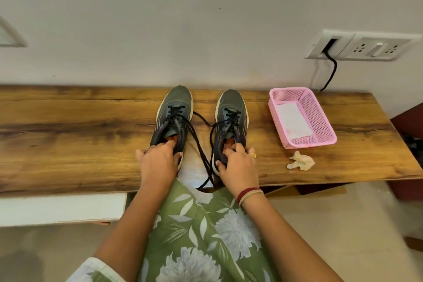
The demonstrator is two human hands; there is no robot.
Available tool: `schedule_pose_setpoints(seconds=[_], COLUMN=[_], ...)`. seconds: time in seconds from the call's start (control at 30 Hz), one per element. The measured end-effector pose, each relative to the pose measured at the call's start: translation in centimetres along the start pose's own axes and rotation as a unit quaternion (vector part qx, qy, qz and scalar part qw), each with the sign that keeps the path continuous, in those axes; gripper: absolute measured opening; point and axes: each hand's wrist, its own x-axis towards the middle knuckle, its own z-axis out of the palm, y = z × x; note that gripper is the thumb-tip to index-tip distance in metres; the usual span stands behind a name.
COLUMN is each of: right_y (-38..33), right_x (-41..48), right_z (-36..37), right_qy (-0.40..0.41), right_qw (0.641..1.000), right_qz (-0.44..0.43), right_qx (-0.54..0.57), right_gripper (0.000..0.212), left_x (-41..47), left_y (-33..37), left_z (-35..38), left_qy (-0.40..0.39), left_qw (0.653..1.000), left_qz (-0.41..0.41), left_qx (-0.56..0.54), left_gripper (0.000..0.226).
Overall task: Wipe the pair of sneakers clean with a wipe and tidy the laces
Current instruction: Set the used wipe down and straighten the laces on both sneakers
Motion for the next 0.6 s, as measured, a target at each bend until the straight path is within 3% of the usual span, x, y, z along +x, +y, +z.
schedule_pose_setpoints(seconds=[0.23, 0.4, 0.5, 0.6], right_y=[0.0, 0.5, 0.6, 0.8], right_x=[-2.1, -1.6, 0.2, 1.6], right_z=[0.8, 0.1, -0.7, -1.3], right_qy=[-0.017, 0.001, 0.036, 0.028], right_qw=[0.999, 0.997, 0.985, 0.989], right_qz=[-0.034, -0.018, 0.009, 0.001], right_qx=[0.001, 0.080, 0.169, 0.146], right_gripper=[0.032, 0.052, 0.042, 0.032], left_x=[-0.9, -1.6, -1.2, 0.5], left_y=[-1.9, -2.7, -2.0, 0.1], left_z=[-0.1, -0.7, -1.5, -1.9], left_qy=[0.010, 0.036, 0.111, 0.108], left_qw=[0.999, 0.998, 0.992, 0.983], left_qz=[-0.031, -0.035, -0.010, 0.067], left_qx=[-0.010, -0.029, -0.060, -0.130], left_gripper=[0.027, 0.035, 0.032, 0.017])
